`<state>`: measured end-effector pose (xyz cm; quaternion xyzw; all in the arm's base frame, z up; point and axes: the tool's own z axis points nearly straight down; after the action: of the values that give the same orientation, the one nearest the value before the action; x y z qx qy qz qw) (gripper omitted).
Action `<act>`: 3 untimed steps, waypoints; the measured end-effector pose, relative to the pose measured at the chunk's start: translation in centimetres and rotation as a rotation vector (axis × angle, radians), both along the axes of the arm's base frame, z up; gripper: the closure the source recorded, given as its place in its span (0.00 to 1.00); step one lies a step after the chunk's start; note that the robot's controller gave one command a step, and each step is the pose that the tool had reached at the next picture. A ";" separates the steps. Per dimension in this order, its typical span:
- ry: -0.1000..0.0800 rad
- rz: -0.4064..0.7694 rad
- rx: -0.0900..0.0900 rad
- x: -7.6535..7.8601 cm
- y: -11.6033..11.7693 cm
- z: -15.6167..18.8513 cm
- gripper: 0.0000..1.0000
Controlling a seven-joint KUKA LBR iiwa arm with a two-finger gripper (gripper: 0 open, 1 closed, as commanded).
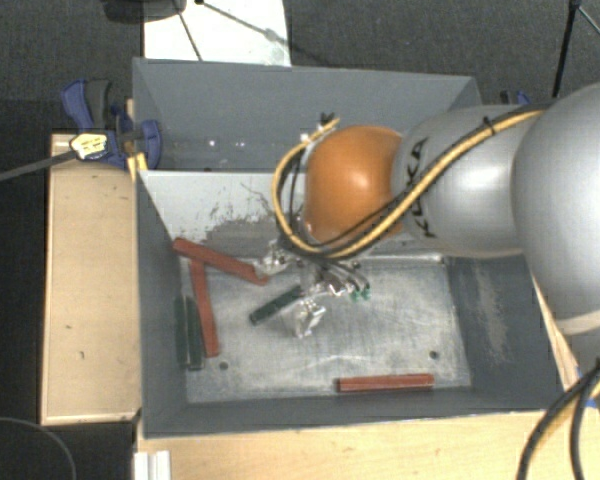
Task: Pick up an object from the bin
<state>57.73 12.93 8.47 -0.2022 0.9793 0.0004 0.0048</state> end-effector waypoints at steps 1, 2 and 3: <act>-0.004 0.005 0.002 0.2 0.0 0.0 1.00; -0.004 0.004 0.002 0.2 0.0 0.0 1.00; 0.002 0.004 0.000 0.0 0.0 0.3 1.00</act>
Offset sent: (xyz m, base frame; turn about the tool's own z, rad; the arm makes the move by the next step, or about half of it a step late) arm 0.0000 0.0000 0.0000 0.0000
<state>57.73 12.91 8.81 -0.2041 0.9789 0.0007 0.0038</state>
